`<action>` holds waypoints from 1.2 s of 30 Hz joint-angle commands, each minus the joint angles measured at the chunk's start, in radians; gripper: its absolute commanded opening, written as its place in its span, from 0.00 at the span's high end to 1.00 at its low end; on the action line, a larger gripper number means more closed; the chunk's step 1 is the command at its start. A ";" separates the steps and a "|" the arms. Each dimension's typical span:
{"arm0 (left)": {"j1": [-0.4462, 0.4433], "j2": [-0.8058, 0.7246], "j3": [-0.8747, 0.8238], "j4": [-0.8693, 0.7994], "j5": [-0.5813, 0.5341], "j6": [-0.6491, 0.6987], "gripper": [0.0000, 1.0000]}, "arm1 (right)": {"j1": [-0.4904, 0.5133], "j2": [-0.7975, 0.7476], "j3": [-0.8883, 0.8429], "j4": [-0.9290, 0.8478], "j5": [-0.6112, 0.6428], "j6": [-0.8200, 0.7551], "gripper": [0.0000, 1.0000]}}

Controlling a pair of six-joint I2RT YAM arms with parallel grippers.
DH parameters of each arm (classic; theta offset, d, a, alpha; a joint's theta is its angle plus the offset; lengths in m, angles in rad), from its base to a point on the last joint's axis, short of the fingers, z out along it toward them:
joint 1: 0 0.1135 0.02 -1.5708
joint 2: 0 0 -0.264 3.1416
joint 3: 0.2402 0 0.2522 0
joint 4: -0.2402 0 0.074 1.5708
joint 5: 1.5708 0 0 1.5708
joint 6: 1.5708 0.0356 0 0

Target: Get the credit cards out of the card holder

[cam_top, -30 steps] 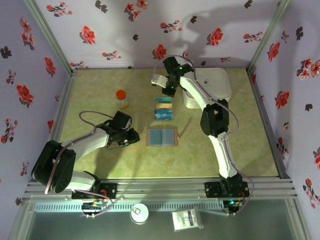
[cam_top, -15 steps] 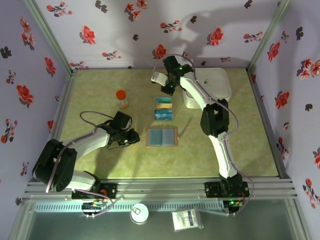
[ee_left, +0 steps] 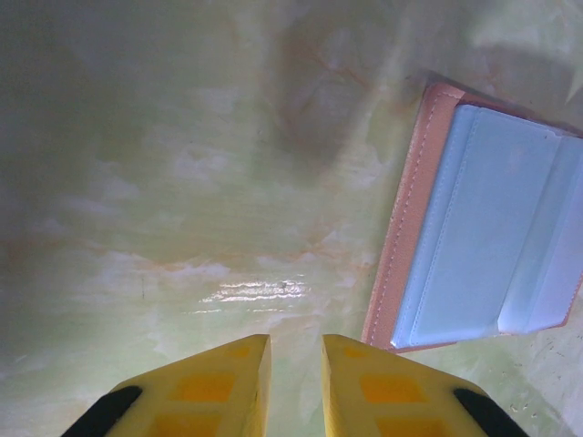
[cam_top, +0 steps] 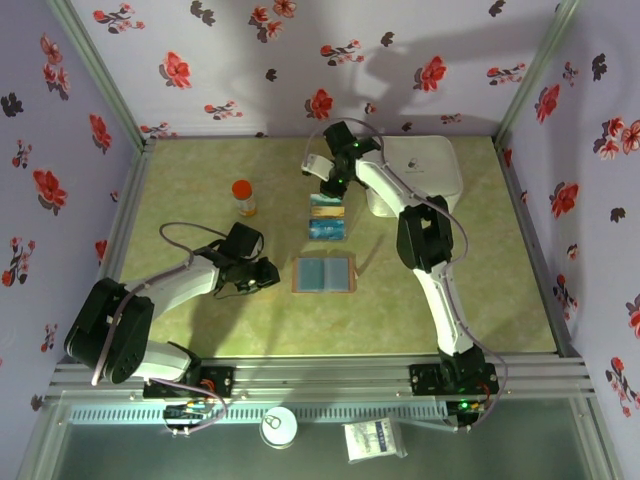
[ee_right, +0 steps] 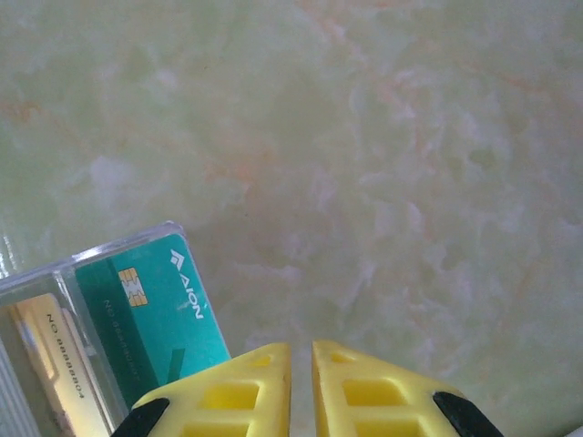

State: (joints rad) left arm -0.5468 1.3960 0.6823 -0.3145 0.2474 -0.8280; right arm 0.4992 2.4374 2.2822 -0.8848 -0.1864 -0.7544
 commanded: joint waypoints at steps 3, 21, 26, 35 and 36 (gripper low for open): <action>0.008 0.010 -0.003 0.003 0.015 0.007 0.79 | 0.007 -0.005 -0.011 -0.044 -0.022 0.016 0.85; 0.008 0.022 0.018 0.027 0.019 0.007 0.80 | 0.009 -0.237 -0.186 0.103 0.026 0.216 0.81; 0.008 0.042 0.028 0.063 0.042 0.007 0.80 | 0.022 -0.401 -0.404 0.264 0.054 0.422 0.80; -0.005 0.103 0.052 0.145 0.098 -0.002 0.81 | 0.059 -0.672 -0.830 0.540 0.015 0.916 0.85; -0.008 0.113 0.059 0.151 0.101 0.000 0.82 | 0.065 -0.694 -0.866 0.558 0.001 0.967 0.86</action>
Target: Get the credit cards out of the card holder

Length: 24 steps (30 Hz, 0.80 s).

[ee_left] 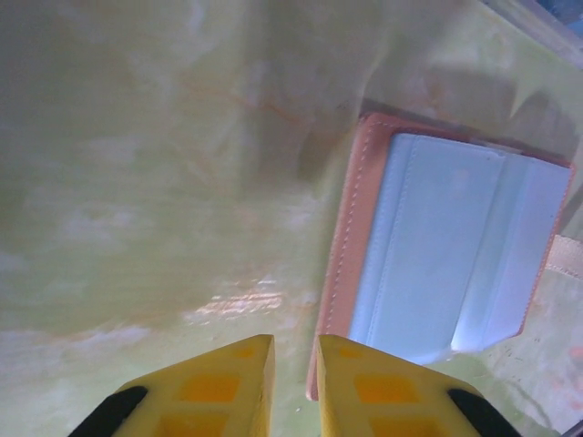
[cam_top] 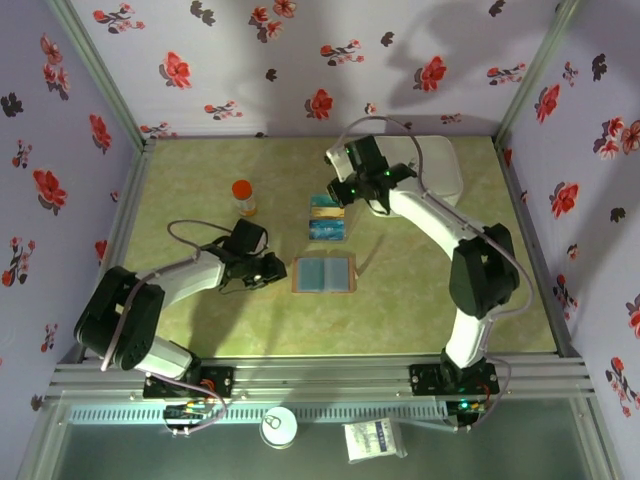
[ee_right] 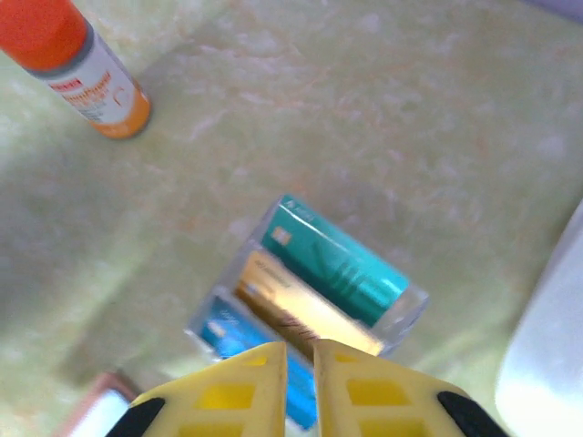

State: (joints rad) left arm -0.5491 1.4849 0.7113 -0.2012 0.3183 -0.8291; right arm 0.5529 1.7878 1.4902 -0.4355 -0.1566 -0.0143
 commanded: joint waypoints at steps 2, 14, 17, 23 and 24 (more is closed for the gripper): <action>-0.008 0.046 0.043 0.044 0.038 0.004 0.84 | 0.026 -0.077 -0.139 0.130 -0.024 0.330 0.87; -0.023 0.143 0.083 0.083 0.073 0.008 0.94 | 0.166 -0.147 -0.358 0.073 -0.081 0.654 0.88; -0.024 0.154 0.082 0.091 0.079 0.011 0.95 | 0.180 -0.157 -0.412 0.101 -0.099 0.697 0.87; -0.026 0.167 0.076 0.104 0.100 0.012 0.96 | 0.194 -0.146 -0.475 0.145 -0.128 0.758 0.85; -0.027 0.167 0.075 0.105 0.101 0.012 0.96 | 0.197 -0.143 -0.483 0.158 -0.134 0.768 0.85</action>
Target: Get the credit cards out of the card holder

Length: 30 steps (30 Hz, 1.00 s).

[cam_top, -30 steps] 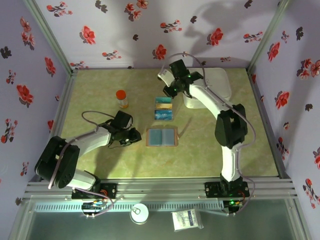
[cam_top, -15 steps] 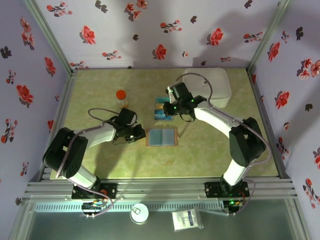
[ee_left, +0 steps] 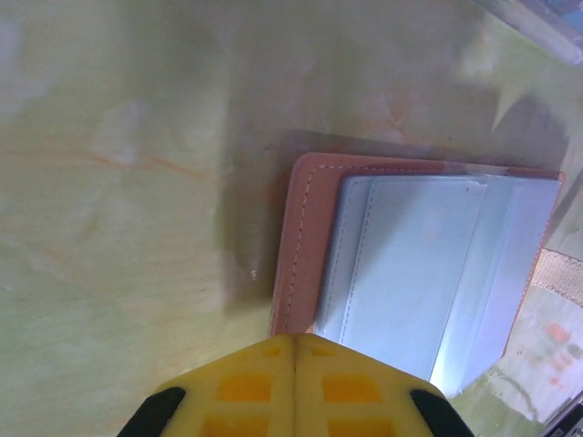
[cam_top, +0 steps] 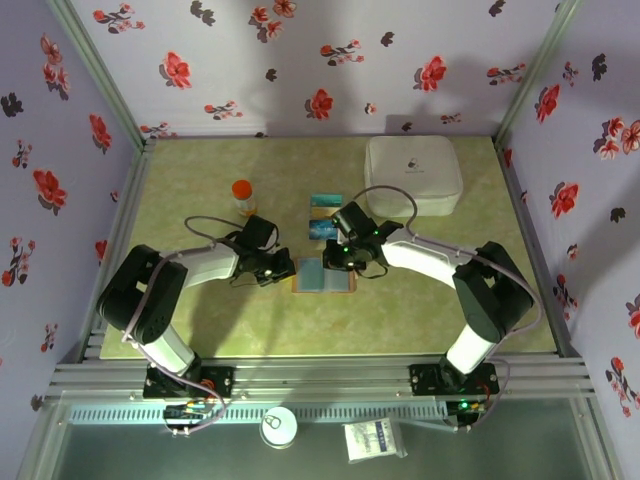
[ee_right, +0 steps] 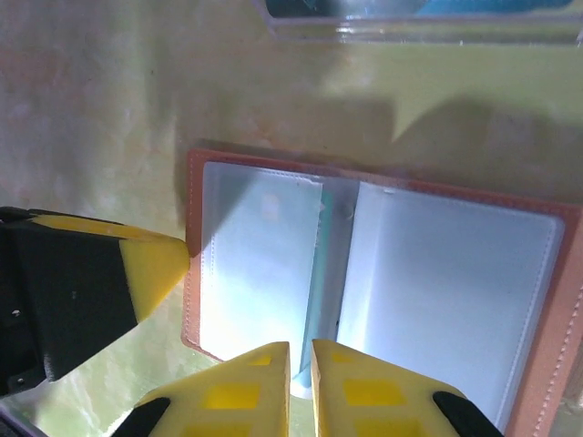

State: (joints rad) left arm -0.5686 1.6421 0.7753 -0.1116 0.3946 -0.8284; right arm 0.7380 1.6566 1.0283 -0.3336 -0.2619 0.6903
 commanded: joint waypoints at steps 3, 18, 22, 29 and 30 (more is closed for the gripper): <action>-0.009 0.014 0.012 0.020 0.031 0.012 0.96 | 0.017 0.004 -0.022 0.071 -0.045 0.082 0.83; -0.008 0.036 0.007 -0.022 0.008 0.021 0.97 | 0.036 0.121 0.034 0.111 -0.102 0.123 0.75; -0.008 0.031 0.009 -0.038 -0.001 0.028 0.97 | 0.038 0.139 0.039 0.128 -0.114 0.128 0.79; -0.008 0.030 0.010 -0.049 -0.008 0.033 0.97 | 0.038 0.175 0.053 0.127 -0.110 0.132 0.79; -0.007 0.030 0.010 -0.051 -0.010 0.034 0.98 | 0.038 0.179 0.055 0.120 -0.108 0.131 0.79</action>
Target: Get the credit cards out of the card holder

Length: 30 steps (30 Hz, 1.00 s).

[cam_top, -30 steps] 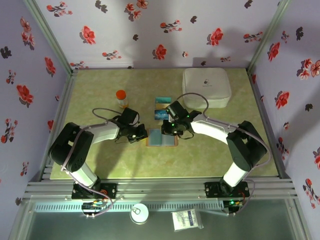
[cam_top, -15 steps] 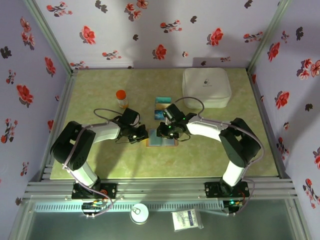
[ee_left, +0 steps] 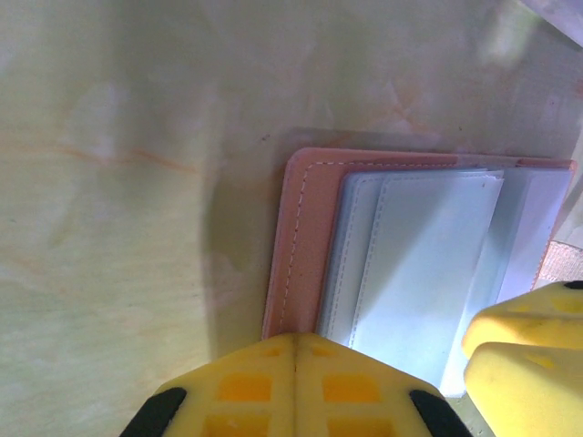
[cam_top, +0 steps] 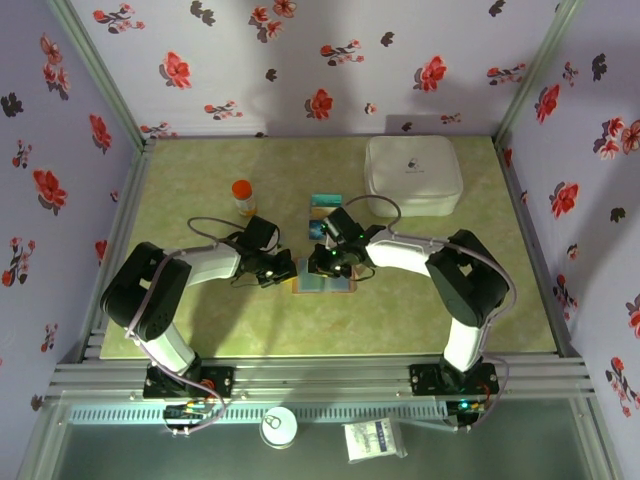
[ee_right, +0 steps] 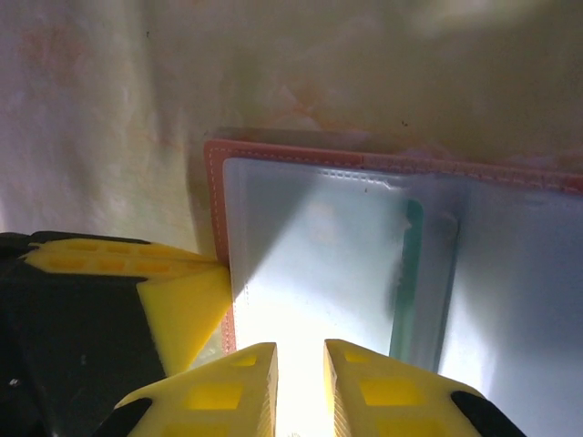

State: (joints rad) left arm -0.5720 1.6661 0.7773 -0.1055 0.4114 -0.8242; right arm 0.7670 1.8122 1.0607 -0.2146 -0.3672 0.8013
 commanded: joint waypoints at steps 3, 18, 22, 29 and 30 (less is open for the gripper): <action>-0.003 0.006 0.008 -0.064 -0.029 0.032 0.98 | 0.009 0.031 0.026 -0.019 0.017 0.017 0.78; -0.002 0.004 0.015 -0.109 -0.057 0.043 0.98 | -0.001 -0.028 -0.003 -0.100 0.105 -0.010 0.79; -0.002 0.001 0.016 -0.115 -0.062 0.046 0.98 | -0.012 -0.039 -0.023 -0.076 0.086 -0.013 0.79; -0.002 0.003 0.027 -0.125 -0.065 0.050 0.98 | -0.031 -0.043 -0.054 -0.056 0.065 -0.022 0.83; -0.002 0.003 0.027 -0.125 -0.066 0.051 0.98 | -0.032 -0.044 -0.057 -0.055 0.064 -0.023 0.83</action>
State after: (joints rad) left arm -0.5720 1.6653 0.7959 -0.1558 0.3916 -0.8009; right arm 0.7433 1.7988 1.0252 -0.2729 -0.2958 0.7933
